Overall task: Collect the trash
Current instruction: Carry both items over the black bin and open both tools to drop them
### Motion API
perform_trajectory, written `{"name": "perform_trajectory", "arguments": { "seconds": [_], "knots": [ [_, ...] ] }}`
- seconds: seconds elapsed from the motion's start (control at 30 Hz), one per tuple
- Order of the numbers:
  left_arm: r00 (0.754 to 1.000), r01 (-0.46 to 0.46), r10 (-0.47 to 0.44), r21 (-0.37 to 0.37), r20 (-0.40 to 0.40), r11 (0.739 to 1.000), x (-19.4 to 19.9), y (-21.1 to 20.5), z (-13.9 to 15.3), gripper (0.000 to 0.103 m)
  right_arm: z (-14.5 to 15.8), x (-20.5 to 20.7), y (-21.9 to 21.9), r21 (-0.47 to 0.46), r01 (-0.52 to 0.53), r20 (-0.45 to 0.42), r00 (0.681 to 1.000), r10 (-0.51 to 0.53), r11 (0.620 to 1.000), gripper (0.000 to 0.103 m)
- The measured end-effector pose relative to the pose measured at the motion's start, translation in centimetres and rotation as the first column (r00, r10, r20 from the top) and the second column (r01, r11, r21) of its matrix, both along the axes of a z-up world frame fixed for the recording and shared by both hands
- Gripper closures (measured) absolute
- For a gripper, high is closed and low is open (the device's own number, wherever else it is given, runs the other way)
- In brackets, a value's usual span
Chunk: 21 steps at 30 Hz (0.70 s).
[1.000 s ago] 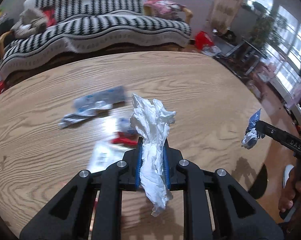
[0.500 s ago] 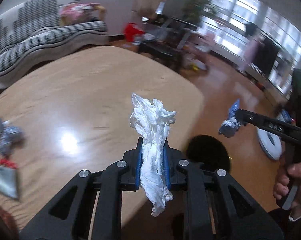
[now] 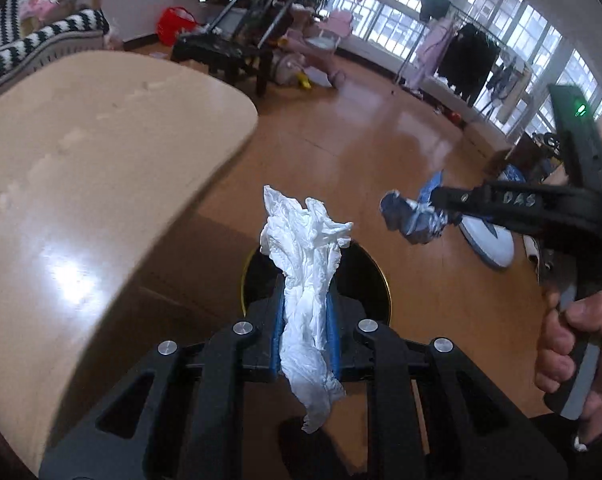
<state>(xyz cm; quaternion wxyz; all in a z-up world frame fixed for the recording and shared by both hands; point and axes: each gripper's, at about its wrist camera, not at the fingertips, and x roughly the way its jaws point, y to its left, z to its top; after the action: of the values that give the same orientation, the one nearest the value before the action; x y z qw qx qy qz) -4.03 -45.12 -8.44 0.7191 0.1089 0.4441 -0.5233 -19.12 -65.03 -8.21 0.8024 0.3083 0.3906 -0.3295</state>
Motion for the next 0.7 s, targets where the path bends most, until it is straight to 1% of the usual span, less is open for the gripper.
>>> {"name": "perform_trajectory", "arguments": {
  "seconds": [0.23,0.63,0.67,0.7],
  "knots": [
    [0.999,0.015,-0.014,0.021,-0.034,1.0,-0.2,-2.4,-1.9,0.086,-0.1,0.2,0.0,0.003,0.005,-0.002,1.0,-0.005,1.0,0.08],
    [0.996,0.02,-0.018,0.027,-0.083,0.999,0.2,-5.4,-3.2,0.086,-0.4,-0.2,-0.4,0.014,0.025,-0.009,1.0,-0.025,1.0,0.08],
    [0.996,0.019,-0.017,0.026,-0.087,0.999,0.2,-5.6,-3.3,0.085,-0.4,-0.2,-0.4,0.015,0.027,-0.008,1.0,-0.027,1.0,0.079],
    [0.996,0.016,-0.013,0.029,-0.087,0.999,0.2,-5.8,-3.4,0.081,-0.4,-0.3,-0.5,0.015,0.03,-0.006,1.0,-0.03,0.999,0.075]
  ]
}}
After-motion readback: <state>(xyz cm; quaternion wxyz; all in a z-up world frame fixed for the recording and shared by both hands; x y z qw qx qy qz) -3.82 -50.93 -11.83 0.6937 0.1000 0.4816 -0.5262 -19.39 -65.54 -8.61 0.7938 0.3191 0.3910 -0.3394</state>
